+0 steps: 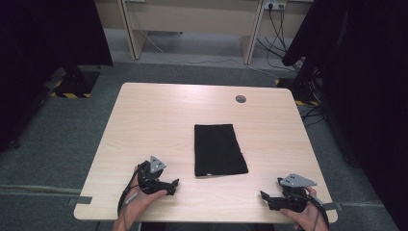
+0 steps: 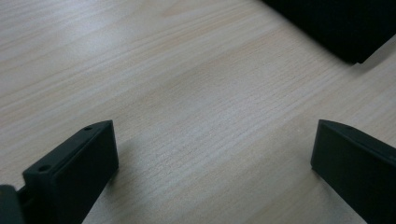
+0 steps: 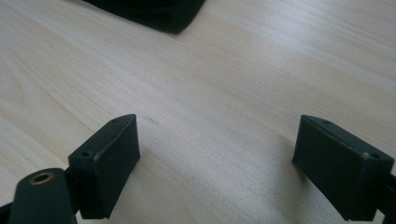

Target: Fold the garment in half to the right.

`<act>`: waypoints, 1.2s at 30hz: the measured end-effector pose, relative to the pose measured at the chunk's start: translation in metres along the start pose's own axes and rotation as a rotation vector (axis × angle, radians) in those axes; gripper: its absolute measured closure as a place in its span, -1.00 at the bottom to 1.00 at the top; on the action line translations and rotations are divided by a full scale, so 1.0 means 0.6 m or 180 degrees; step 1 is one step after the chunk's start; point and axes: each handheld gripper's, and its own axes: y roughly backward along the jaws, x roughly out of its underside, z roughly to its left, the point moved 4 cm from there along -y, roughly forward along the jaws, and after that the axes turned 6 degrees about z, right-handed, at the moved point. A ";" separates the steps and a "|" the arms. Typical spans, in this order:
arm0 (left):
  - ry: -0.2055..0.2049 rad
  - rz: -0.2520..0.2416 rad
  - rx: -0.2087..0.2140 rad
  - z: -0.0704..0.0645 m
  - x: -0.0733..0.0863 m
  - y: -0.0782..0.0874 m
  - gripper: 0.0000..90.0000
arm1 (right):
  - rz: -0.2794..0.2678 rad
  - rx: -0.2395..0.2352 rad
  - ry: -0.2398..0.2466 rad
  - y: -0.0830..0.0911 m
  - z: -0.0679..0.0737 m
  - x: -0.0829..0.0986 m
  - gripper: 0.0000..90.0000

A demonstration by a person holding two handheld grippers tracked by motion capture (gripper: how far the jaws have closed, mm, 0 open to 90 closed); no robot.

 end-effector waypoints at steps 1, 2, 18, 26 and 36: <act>0.0000 0.0000 0.0000 0.000 0.000 0.000 -1.00 | -0.0005 0.0001 0.0007 0.001 0.000 0.001 -0.67; 0.0000 -0.0002 0.0001 0.000 0.000 0.000 -1.00 | -0.0008 0.0002 0.0003 0.001 0.000 0.002 -0.67; 0.0001 0.0000 0.0000 0.000 0.000 0.000 -1.00 | -0.0023 0.0010 -0.0013 0.014 0.009 0.018 -0.67; 0.0002 0.0000 -0.0002 0.000 0.000 0.000 -1.00 | -0.0039 0.0011 -0.0011 0.018 0.012 0.023 -0.67; 0.0003 0.0000 -0.0002 0.000 0.000 0.000 -1.00 | -0.0043 0.0011 -0.0013 0.018 0.013 0.024 -0.67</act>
